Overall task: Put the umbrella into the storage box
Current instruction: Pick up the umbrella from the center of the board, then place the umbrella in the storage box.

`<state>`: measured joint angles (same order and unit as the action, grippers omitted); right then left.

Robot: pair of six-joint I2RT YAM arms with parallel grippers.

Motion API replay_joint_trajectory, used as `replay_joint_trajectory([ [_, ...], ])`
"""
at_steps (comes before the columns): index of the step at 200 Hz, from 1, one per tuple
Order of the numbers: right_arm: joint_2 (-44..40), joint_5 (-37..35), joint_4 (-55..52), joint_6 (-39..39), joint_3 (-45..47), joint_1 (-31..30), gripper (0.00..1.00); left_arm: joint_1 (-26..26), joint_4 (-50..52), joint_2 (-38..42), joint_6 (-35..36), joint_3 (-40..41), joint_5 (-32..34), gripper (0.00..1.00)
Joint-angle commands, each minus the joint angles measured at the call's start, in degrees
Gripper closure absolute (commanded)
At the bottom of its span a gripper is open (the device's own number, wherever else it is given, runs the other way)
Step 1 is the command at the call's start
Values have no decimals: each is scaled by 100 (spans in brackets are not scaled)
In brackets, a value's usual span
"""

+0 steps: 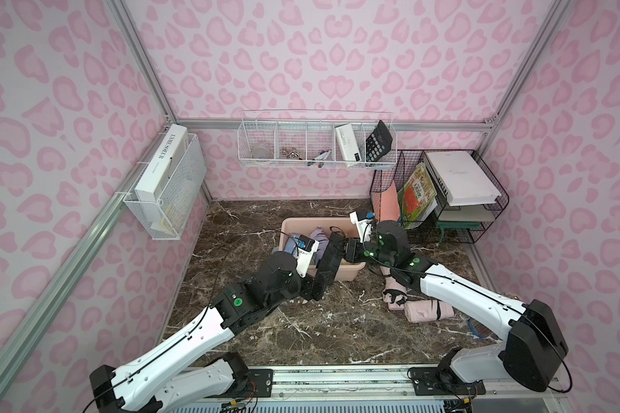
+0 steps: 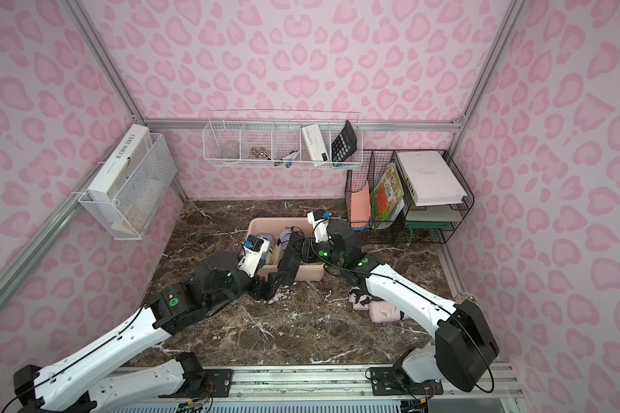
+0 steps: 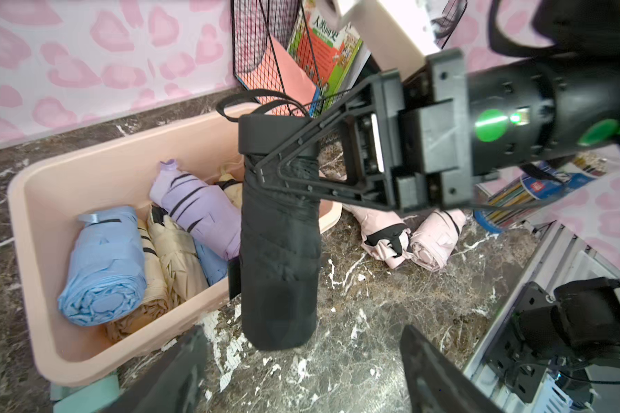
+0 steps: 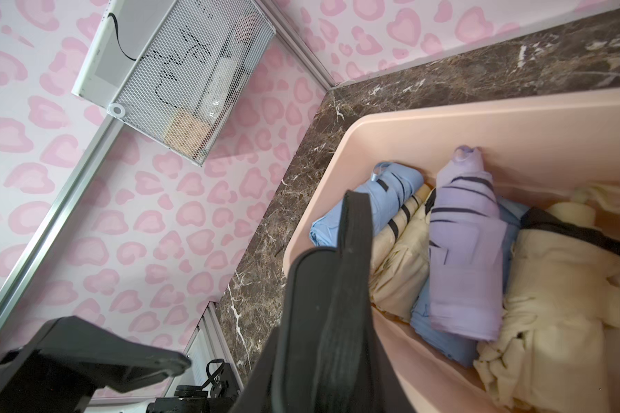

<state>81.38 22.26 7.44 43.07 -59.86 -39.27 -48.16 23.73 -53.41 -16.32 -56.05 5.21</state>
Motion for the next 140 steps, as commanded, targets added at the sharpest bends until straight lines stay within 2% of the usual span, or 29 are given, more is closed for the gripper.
replay_joint_trajectory([
  [1,174,378,14,-235,-341,249,89,327,137,202,-42,-54,165,15],
  [33,735,867,-317,-531,-1000,642,89,1331,168,168,-346,-62,31,16],
  [72,1596,1248,-764,-902,-1985,881,89,2581,126,-314,-983,-116,-566,16],
  [140,3067,1778,-1333,-1174,-3338,619,89,3286,160,-1059,-1143,-88,-1126,20],
])
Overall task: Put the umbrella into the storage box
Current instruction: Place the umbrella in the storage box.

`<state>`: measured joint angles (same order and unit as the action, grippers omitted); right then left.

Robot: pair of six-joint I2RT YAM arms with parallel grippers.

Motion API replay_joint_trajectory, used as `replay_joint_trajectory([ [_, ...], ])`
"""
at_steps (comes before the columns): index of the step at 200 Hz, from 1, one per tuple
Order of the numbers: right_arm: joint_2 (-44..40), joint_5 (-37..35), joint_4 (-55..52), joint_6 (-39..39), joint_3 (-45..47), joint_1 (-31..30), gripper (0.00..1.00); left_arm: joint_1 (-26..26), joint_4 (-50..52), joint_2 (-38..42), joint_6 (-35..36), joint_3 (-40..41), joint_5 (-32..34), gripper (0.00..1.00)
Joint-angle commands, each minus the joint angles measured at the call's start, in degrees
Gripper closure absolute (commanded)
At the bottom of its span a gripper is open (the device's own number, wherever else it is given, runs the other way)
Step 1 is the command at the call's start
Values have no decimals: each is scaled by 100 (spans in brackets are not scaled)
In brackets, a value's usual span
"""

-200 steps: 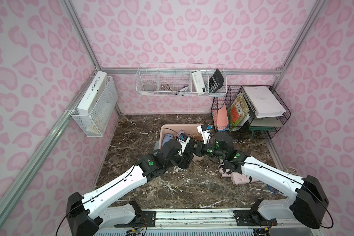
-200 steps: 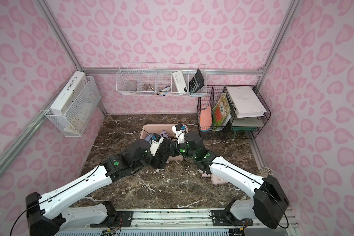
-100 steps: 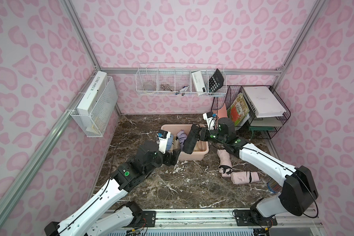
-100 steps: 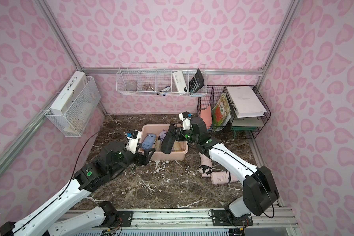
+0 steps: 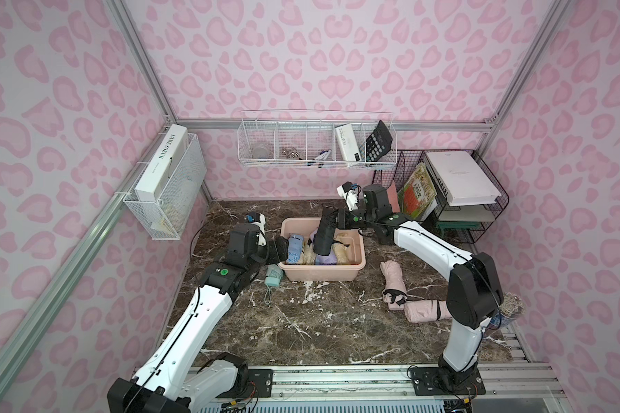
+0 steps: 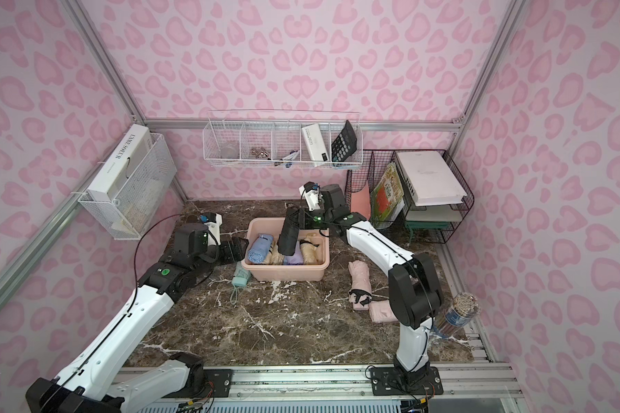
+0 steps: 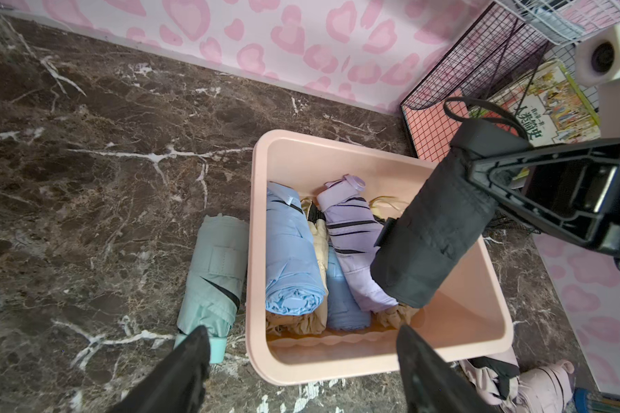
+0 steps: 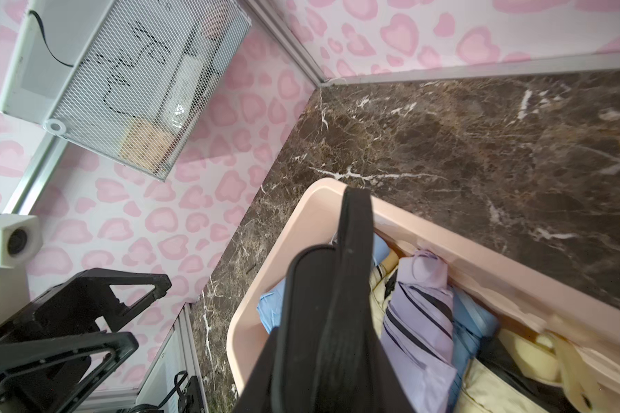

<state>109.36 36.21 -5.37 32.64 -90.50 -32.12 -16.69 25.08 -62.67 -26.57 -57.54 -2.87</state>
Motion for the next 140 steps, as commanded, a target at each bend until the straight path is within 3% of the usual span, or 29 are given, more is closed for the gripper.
replay_joint_trajectory([
  [1,283,385,-48,-134,-288,-103,89,148,15,-136,-119,64,-327,20],
  [76,1103,389,-99,-26,-706,-491,81,287,-127,-394,-79,162,-504,21],
  [93,1153,204,-166,-102,-673,-490,74,293,-110,-395,-64,169,-492,22],
  [140,966,-576,-283,-699,-682,-532,40,300,28,-343,-15,232,-306,22],
])
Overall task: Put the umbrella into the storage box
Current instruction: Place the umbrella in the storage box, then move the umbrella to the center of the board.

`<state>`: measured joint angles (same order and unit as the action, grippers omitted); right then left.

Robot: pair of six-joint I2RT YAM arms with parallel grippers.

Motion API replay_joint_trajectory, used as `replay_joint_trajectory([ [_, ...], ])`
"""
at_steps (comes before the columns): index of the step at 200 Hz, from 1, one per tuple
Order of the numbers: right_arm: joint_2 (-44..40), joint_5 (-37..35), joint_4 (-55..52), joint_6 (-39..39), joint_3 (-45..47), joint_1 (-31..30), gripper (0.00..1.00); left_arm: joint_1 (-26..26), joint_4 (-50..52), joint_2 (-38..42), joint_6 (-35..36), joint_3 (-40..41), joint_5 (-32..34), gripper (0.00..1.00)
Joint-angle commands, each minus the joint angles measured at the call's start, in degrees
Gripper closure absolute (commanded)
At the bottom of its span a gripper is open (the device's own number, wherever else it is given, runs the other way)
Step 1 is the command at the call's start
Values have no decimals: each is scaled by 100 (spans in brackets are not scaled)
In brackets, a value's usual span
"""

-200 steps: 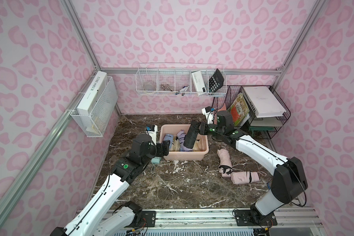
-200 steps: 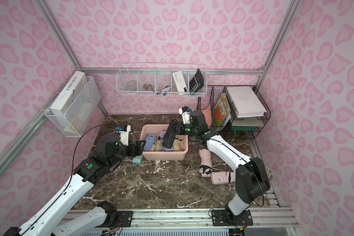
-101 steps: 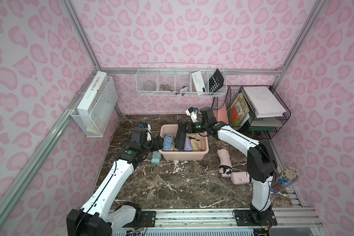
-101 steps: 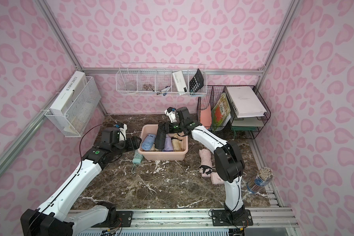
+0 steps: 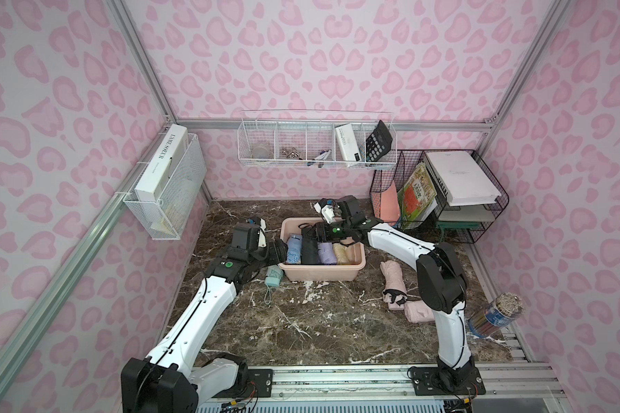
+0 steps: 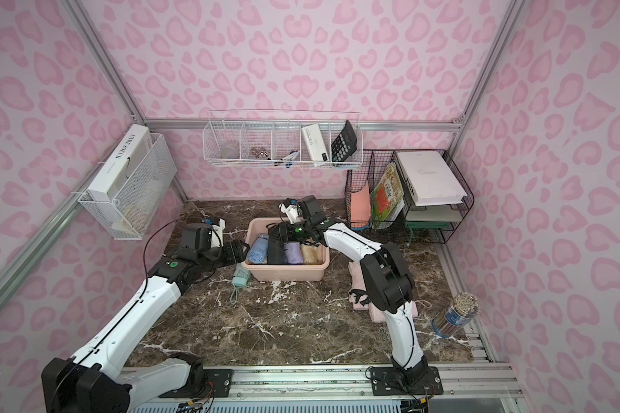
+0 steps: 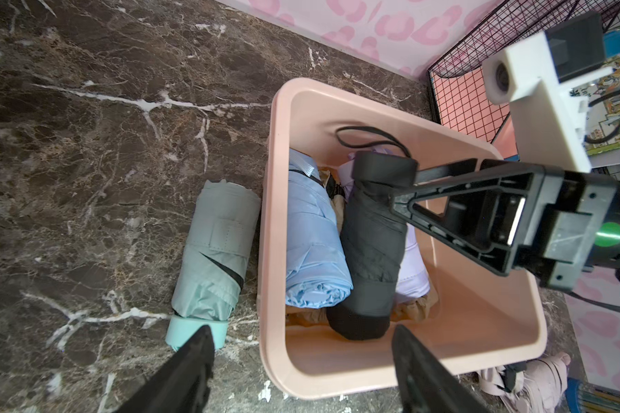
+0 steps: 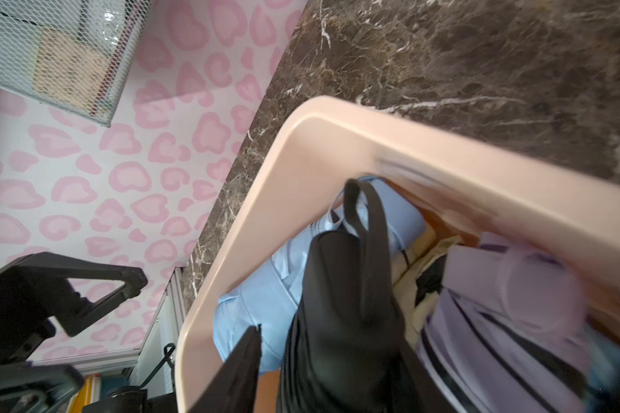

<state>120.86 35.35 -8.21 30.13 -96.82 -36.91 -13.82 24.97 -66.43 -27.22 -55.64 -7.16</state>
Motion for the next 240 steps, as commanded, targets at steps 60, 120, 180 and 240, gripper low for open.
replay_joint_trajectory([
  [60,-1462,-1654,1025,-1064,881,-134,29,242,477,66,-225,38,589,22],
  [120,-2921,-3059,1763,-1845,2206,-291,24,409,642,-410,-225,211,480,22],
  [180,-4211,-4452,2844,-1631,3457,-151,1,437,145,-1041,44,479,351,22],
  [240,-4683,-3651,2675,-1126,3977,190,3,649,-197,-1936,210,296,130,24],
])
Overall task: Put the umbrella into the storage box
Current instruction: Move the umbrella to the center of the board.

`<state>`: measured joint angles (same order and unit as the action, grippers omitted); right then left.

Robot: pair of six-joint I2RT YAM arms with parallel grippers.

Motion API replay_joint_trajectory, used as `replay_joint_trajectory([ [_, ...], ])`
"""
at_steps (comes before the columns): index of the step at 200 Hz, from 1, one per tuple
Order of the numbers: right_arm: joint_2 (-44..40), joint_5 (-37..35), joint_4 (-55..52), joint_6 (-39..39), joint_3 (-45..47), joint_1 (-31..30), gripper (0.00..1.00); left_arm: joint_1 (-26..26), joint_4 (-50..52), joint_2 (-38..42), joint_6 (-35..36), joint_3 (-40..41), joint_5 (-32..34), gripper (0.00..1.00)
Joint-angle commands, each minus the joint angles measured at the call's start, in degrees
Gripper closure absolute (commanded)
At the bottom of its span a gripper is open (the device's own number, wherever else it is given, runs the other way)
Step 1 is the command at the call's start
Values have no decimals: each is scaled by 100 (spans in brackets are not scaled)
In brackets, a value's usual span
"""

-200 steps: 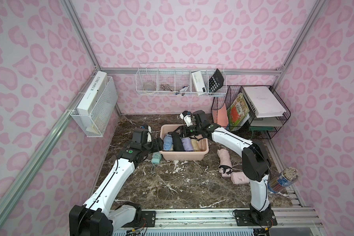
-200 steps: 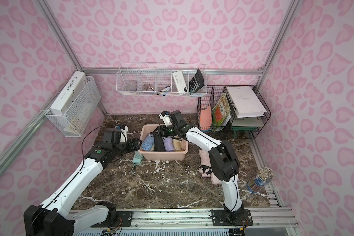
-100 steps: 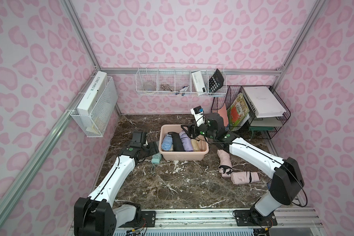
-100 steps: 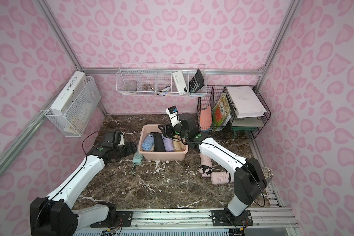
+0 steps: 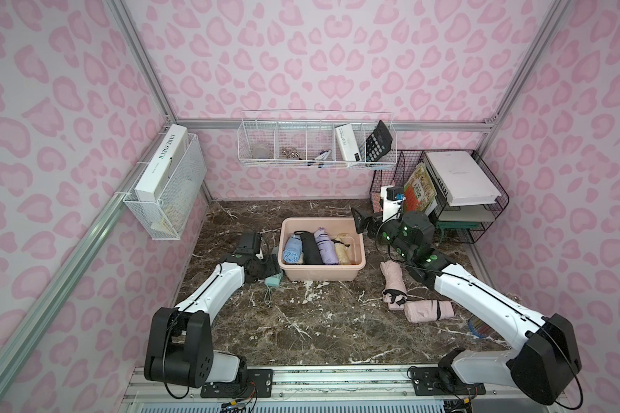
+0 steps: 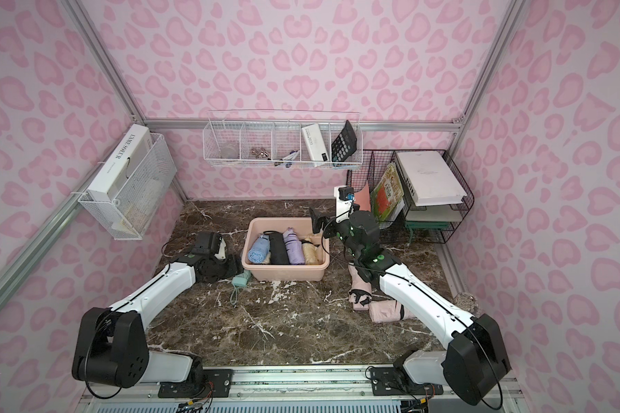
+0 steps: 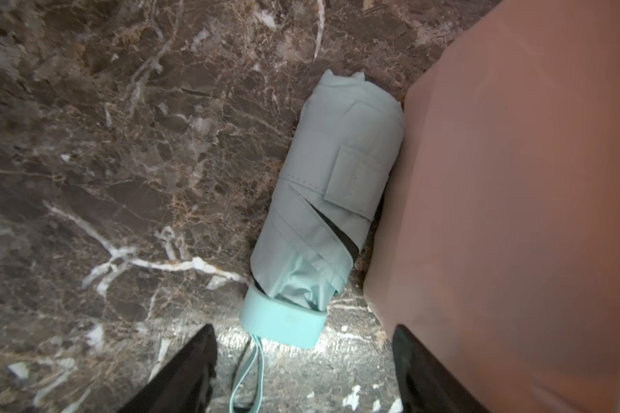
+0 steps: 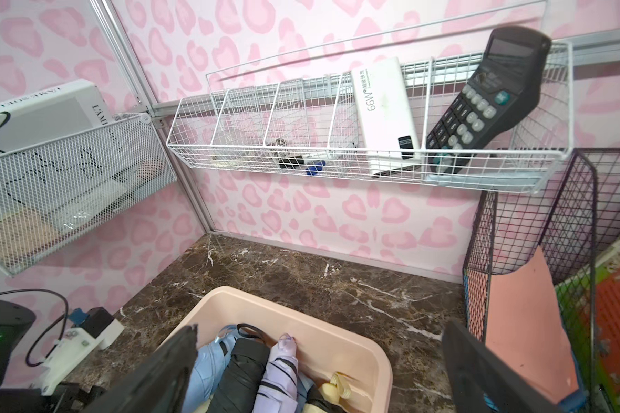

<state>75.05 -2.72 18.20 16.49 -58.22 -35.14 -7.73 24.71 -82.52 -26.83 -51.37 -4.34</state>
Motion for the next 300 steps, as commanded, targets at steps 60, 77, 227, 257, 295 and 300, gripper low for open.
replay_joint_trajectory([
  [60,-263,95,-145,222,278,66,5,70,-22,-1422,1130,-1098,-825,22],
  [77,-307,93,-149,230,316,109,5,70,103,-1679,1315,-1269,-910,22],
  [227,-399,309,-4,524,468,193,11,139,759,-2456,769,-1528,-338,54],
  [257,-554,272,-52,556,585,123,12,162,580,-1948,413,-954,-339,59],
  [295,-649,245,-141,600,694,-43,13,149,474,-1059,17,-65,-494,61],
  [300,-661,244,-155,614,701,-68,13,124,472,-931,-21,49,-508,62],
])
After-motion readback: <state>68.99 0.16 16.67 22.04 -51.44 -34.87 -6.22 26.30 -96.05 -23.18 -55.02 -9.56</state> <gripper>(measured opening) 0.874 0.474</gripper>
